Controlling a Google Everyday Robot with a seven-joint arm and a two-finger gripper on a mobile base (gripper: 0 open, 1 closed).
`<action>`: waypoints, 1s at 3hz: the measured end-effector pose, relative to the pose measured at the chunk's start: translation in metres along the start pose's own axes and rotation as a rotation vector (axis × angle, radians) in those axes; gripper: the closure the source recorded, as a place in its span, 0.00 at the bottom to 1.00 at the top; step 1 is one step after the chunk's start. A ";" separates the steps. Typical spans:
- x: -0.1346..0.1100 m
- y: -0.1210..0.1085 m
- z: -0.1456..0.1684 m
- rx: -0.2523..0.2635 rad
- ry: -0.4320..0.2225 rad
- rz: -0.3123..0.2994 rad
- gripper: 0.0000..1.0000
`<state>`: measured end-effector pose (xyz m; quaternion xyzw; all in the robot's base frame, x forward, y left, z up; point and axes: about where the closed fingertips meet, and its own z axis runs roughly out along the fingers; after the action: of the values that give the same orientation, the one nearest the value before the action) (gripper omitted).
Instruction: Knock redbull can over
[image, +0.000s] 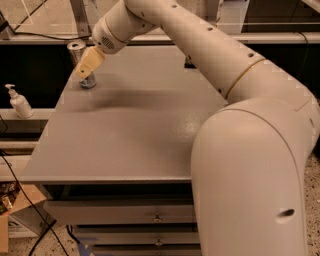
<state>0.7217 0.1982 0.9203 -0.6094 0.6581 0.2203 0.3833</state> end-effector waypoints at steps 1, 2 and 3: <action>-0.002 -0.002 0.006 0.020 -0.003 0.023 0.00; -0.010 -0.004 0.012 0.042 -0.040 0.034 0.00; -0.011 -0.005 0.019 0.047 -0.061 0.052 0.00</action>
Offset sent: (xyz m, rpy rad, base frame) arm 0.0107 0.0198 0.0113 0.1024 -0.0334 -0.0744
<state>0.7305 0.2194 0.9181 -0.5758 0.6669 0.2331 0.4116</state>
